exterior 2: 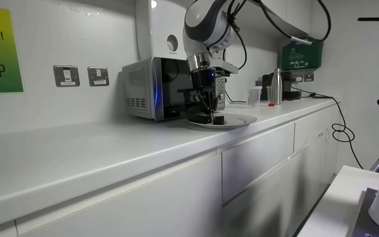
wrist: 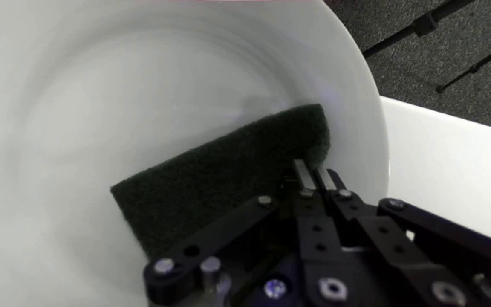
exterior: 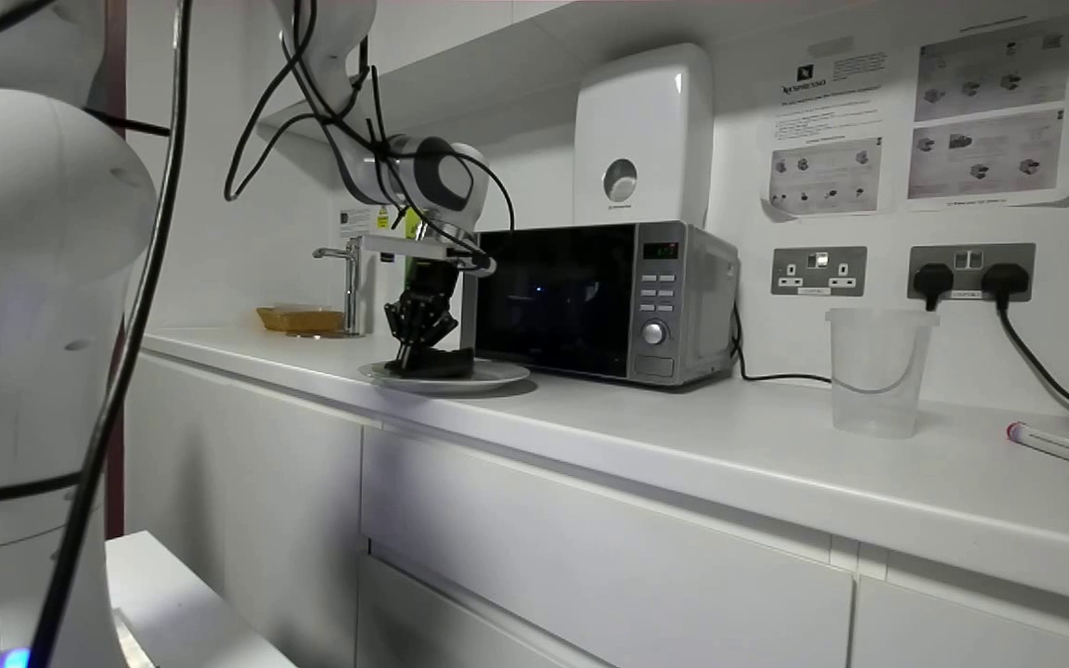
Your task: Pick up the towel from the table, wipe the plate with it and put the towel back on the table.
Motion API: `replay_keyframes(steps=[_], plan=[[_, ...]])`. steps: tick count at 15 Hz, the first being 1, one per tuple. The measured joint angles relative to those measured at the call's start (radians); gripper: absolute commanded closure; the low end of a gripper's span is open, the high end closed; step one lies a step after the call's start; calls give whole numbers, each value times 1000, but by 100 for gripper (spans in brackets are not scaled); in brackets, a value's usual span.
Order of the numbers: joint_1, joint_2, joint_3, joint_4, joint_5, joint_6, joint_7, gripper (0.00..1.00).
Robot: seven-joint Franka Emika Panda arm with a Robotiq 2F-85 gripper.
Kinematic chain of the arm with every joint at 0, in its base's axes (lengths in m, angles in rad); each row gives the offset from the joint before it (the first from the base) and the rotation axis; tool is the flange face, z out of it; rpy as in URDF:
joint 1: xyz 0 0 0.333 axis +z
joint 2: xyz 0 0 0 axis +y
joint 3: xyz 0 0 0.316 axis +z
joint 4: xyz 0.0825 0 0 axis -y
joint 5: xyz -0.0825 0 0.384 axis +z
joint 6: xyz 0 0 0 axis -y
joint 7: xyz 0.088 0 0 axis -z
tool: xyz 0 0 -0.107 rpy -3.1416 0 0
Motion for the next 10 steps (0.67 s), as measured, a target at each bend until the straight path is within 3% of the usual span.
replay_keyframes(steps=[10], plan=[[-9,-89,-35,-103,2,0,-2,99]])
